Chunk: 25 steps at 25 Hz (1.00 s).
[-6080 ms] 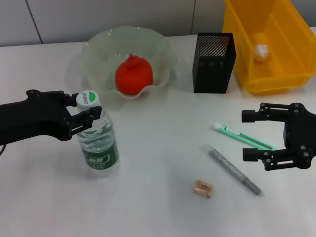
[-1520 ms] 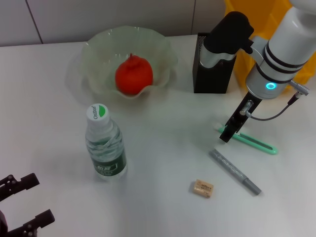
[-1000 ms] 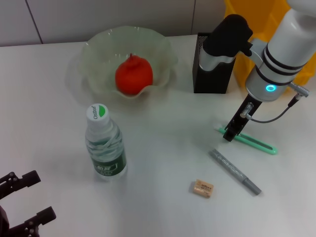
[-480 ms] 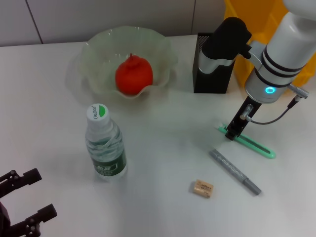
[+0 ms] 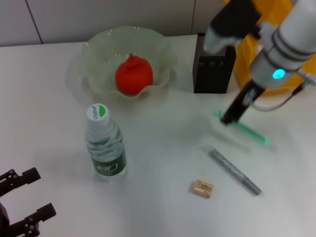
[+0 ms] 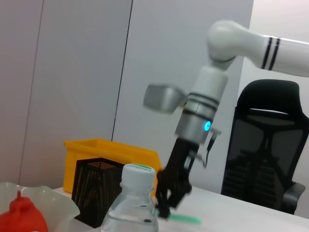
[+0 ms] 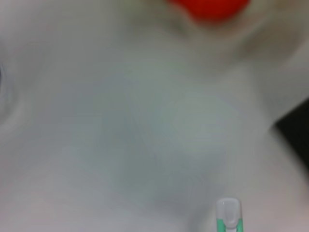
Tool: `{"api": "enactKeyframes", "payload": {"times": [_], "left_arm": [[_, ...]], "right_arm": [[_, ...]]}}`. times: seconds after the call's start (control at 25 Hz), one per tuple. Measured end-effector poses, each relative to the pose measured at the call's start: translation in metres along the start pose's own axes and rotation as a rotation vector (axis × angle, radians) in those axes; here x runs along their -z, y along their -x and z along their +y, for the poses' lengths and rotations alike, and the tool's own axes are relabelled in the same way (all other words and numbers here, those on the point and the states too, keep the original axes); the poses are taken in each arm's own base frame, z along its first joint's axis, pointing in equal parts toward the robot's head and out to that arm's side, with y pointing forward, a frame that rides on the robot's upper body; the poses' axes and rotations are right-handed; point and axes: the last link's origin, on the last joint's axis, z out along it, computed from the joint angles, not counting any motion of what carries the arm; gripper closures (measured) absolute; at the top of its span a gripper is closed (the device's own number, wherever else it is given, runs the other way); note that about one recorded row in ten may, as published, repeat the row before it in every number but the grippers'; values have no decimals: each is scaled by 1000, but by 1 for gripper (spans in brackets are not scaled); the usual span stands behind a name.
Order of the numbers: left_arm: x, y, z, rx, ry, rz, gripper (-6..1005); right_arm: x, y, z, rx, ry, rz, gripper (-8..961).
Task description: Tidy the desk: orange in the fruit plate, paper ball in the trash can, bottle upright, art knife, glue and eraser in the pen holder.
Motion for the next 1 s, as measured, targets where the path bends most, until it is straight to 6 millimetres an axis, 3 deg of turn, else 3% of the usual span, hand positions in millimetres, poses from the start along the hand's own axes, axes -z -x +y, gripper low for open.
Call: {"api": "enactKeyframes", "payload": {"times": [0.12, 0.16, 0.24, 0.36, 0.64, 1.0], "left_arm": [[1, 0, 0, 1, -7, 3, 229], [1, 0, 0, 4, -7, 4, 229], [1, 1, 0, 7, -6, 5, 229], [0, 1, 0, 10, -5, 5, 229], [0, 1, 0, 9, -7, 9, 229], [-2, 1, -1, 20, -11, 25, 229]], "right_arm": [[35, 7, -1, 18, -47, -121, 790], [61, 11, -6, 16, -103, -234, 789], [69, 12, -8, 14, -118, -273, 789], [93, 16, -14, 38, -146, -479, 775], [93, 16, -26, 84, -194, -676, 742], [60, 16, -43, 150, -233, -804, 700]]}}
